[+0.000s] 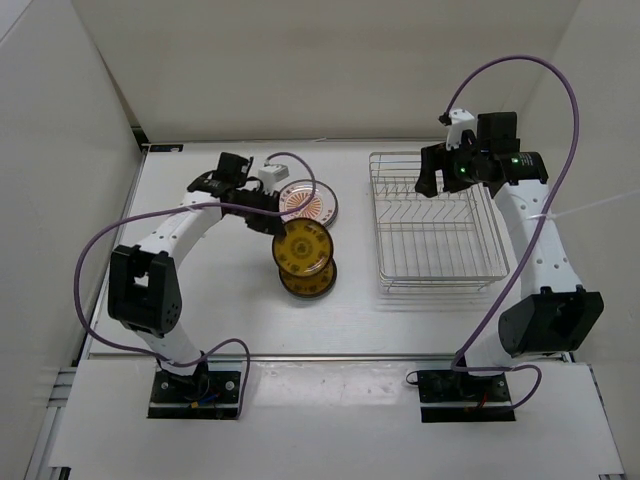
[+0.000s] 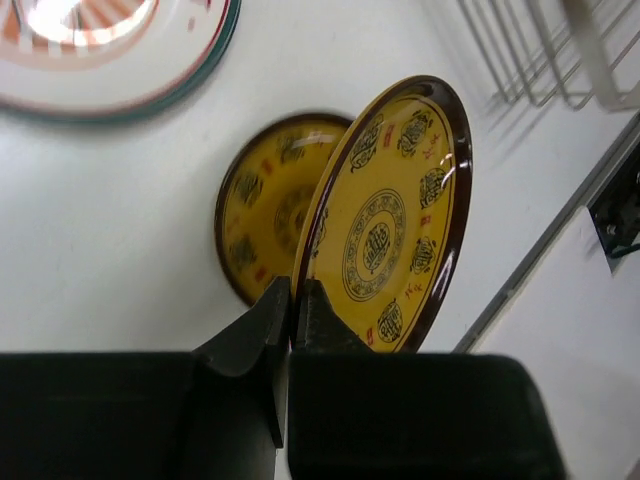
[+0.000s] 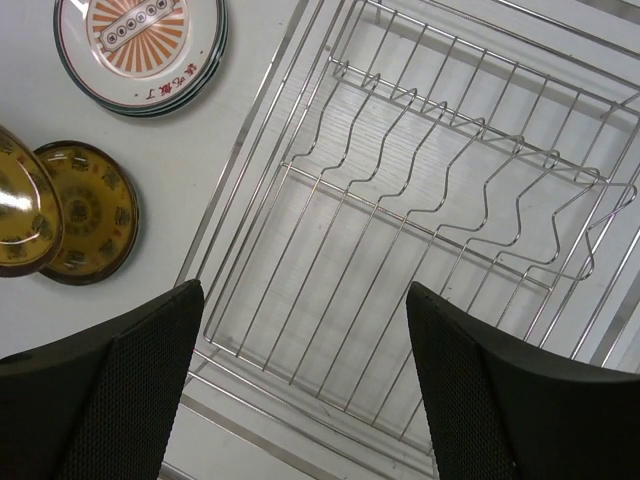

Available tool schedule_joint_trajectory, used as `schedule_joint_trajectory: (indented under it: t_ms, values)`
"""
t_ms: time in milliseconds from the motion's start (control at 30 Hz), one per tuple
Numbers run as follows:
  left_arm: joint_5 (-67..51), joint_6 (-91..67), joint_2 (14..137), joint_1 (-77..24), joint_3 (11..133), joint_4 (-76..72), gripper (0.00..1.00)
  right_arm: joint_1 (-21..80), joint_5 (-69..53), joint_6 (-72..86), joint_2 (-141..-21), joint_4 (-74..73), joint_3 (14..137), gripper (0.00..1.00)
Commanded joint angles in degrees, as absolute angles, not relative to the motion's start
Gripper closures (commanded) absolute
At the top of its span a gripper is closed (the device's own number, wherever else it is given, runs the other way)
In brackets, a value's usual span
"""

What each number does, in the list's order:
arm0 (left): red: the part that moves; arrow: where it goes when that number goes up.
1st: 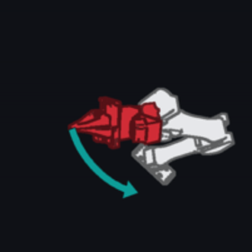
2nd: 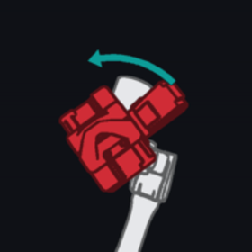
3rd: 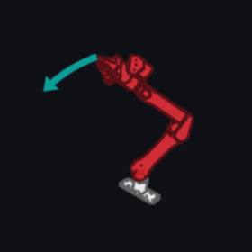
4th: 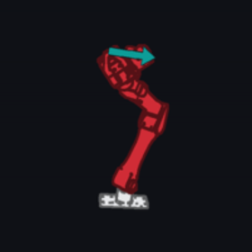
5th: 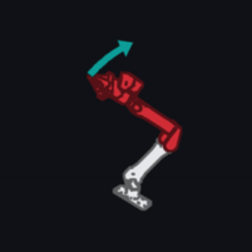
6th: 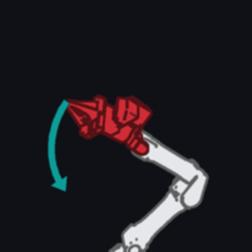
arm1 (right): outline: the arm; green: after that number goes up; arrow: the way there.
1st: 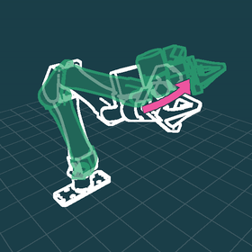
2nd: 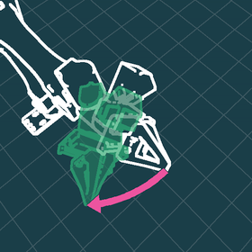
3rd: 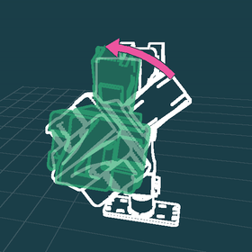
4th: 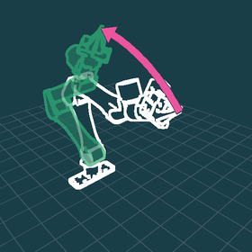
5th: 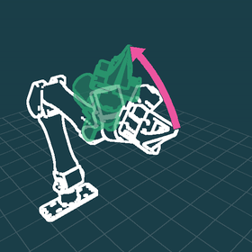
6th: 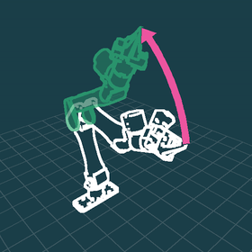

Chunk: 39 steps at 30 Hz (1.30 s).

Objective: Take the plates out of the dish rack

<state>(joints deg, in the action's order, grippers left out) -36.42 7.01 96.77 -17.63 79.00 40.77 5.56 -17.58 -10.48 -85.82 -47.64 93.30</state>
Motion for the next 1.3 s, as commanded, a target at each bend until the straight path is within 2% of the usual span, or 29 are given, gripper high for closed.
schedule_joint_trajectory:
  t_ms: [0, 167, 567, 867, 933, 1267]
  values:
    - [-44.11, 8.79, 90.44, -15.48, 74.28, 39.21, 0.89, 5.80, -17.05, -9.93, -86.66, -45.18, 93.16, 0.15]
    - [-47.99, 8.79, 93.16, -12.22, 70.32, 37.35, 0.89, 6.32, -17.05, -9.40, -88.07, -46.41, 94.48, 0.15]
    - [-50.98, 9.84, 105.02, -10.99, 74.88, 36.83, 0.89, 6.33, -17.05, -11.16, -85.79, -46.93, 93.96, 0.15]
    - [-52.11, 8.44, 108.81, -12.04, 76.64, 35.07, 0.89, 6.33, -17.57, -11.69, -85.25, -46.93, 93.43, 0.14]
    - [-52.12, 7.83, 109.34, -12.04, 76.64, 35.07, 0.85, 6.33, -17.58, -11.69, -85.25, -46.93, 93.43, 0.14]
    - [-51.50, 7.29, 109.34, -13.10, 74.97, 34.01, 0.81, 6.33, -18.11, -11.69, -84.20, -46.93, 92.37, 0.14]
